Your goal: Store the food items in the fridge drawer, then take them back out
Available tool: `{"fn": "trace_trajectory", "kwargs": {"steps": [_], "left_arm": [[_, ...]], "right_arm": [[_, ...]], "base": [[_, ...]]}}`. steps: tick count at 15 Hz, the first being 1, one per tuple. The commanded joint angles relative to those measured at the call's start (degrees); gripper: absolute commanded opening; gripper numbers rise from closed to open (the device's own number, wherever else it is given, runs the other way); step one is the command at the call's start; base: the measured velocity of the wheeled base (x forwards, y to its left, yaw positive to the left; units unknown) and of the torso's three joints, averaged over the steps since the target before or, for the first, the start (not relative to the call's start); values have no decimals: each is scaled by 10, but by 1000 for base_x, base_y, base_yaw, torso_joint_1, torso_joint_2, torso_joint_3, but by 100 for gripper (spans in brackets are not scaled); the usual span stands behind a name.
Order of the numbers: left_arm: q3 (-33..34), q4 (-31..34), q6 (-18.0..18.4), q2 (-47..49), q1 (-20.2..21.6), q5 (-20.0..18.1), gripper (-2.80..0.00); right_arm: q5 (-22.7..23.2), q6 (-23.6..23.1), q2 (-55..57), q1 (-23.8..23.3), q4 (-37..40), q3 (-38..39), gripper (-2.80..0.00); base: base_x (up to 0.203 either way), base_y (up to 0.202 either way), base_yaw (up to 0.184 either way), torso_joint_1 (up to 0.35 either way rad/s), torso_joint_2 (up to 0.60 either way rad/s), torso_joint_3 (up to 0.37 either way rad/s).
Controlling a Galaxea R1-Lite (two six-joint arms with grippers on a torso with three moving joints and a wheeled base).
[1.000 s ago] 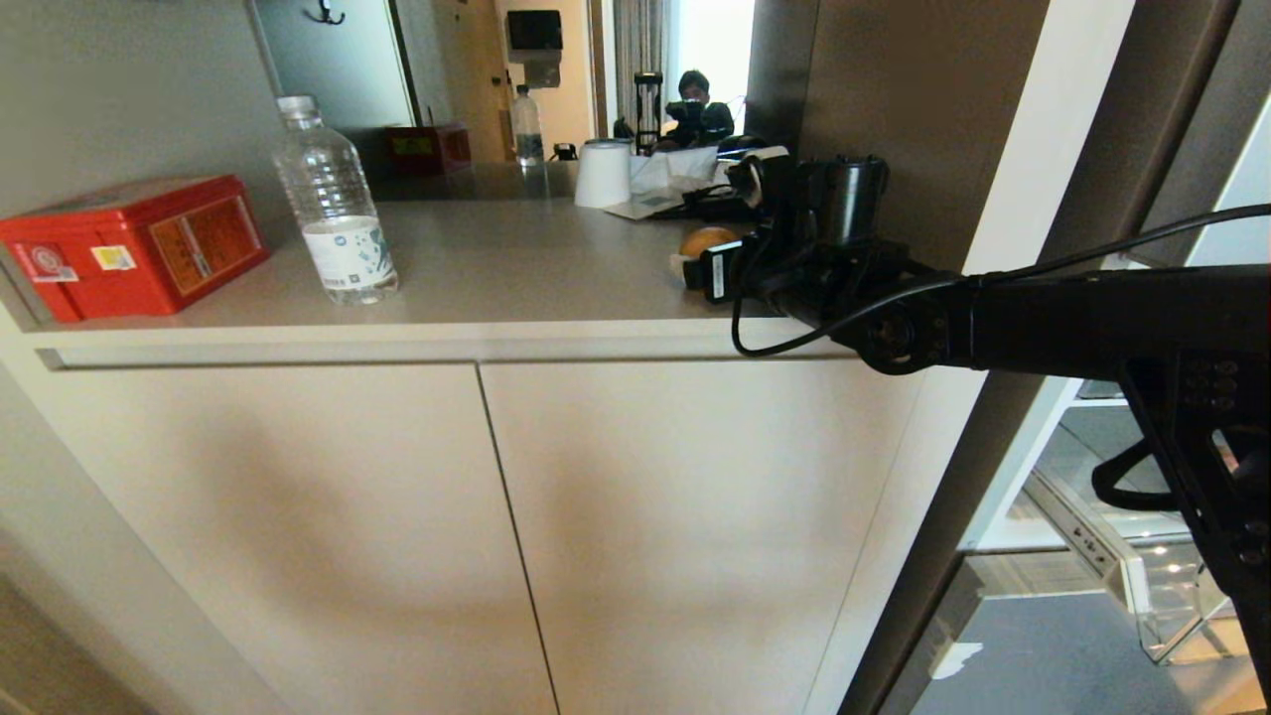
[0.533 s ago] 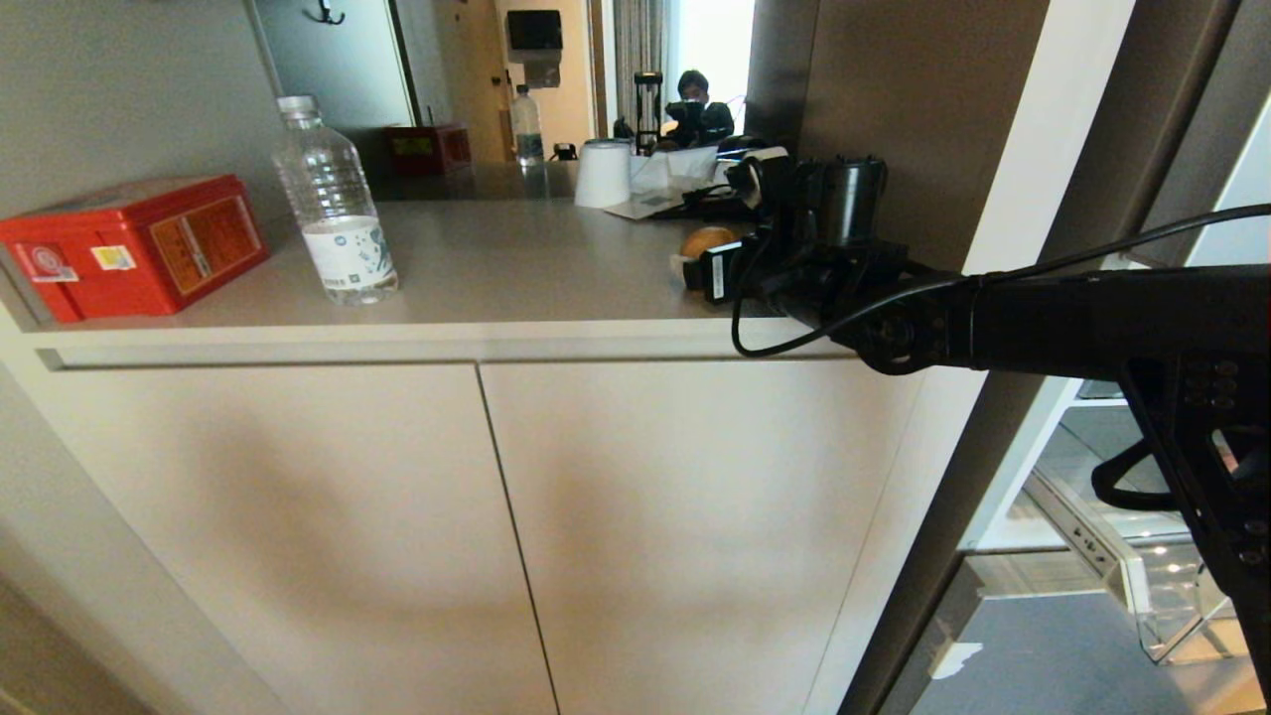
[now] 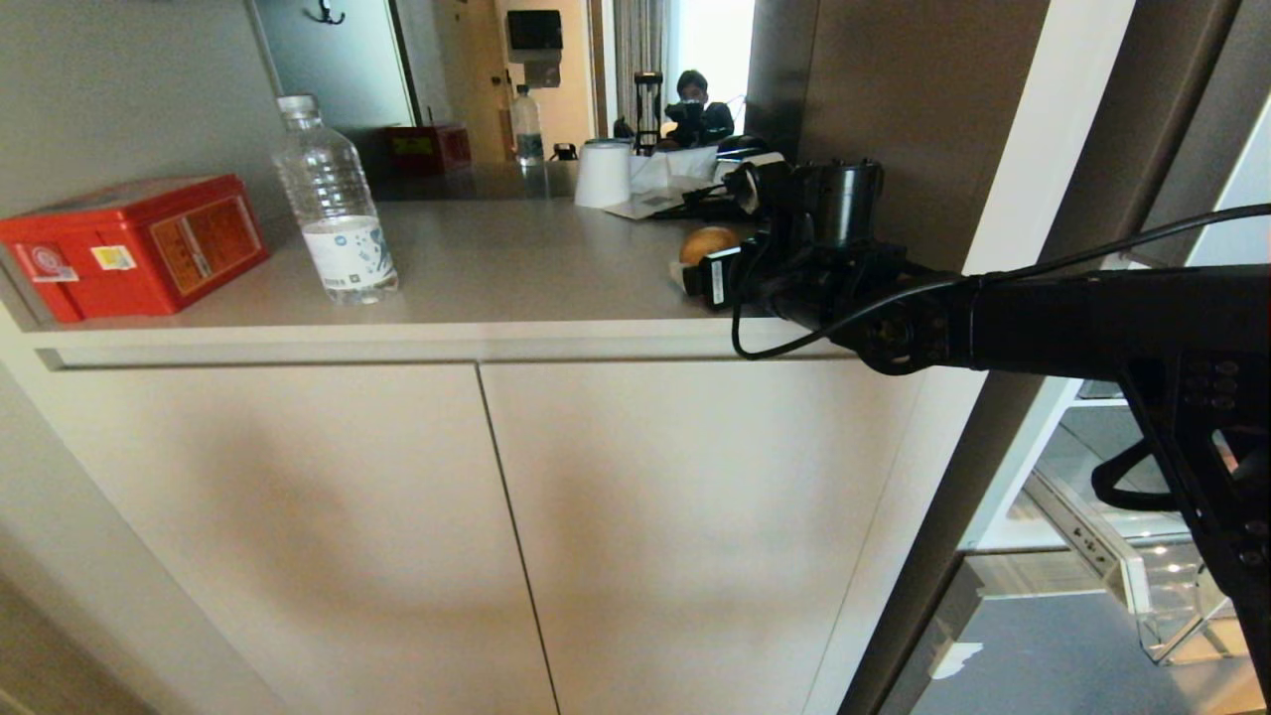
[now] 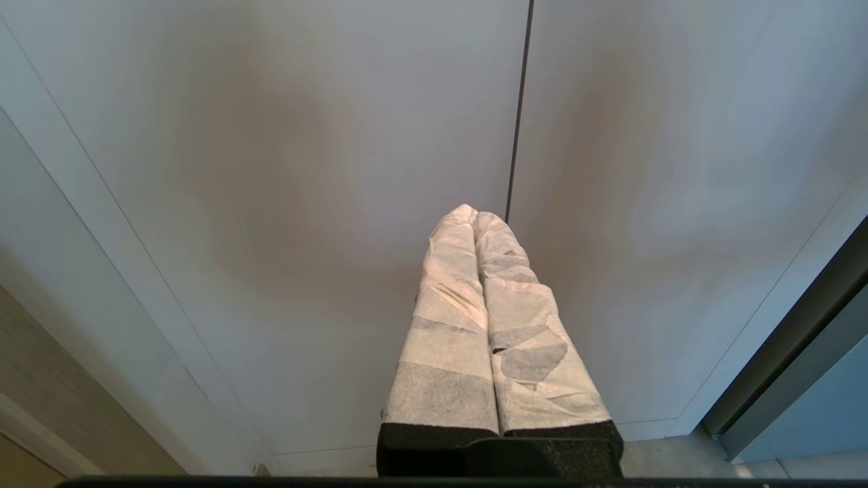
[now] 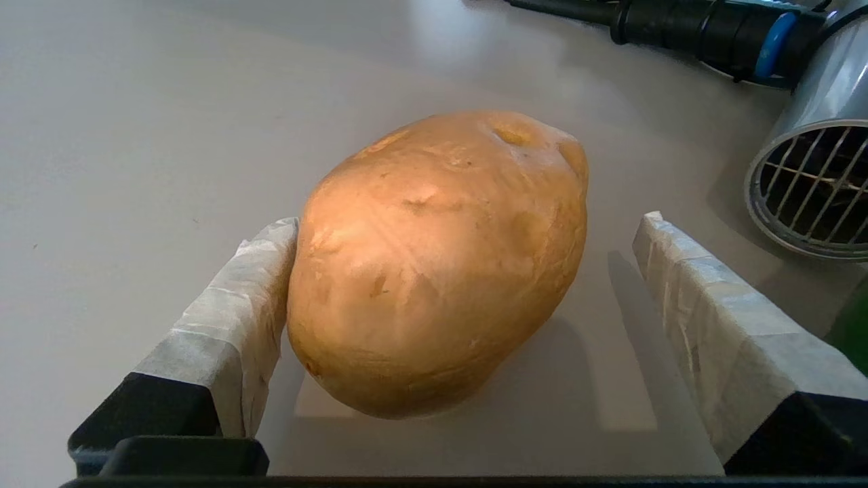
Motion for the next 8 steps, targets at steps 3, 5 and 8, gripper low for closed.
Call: {"fn": "trace_trajectory", "kwargs": {"steps": [3,5,8], "left_arm": [[6,0,0,0,0,0,-280],[6,0,0,0,0,0,-280],[6,0,0,0,0,0,-280]], "right_arm": [[-1,0,-1,-1,-1,0,0],[-1,0,-3,0,-1,0,0],[-1,0,-10,0,-2,0,0]], "base": [[0,0,0,0,0,0],[0,0,0,0,0,0],[0,0,0,0,0,0]]}}
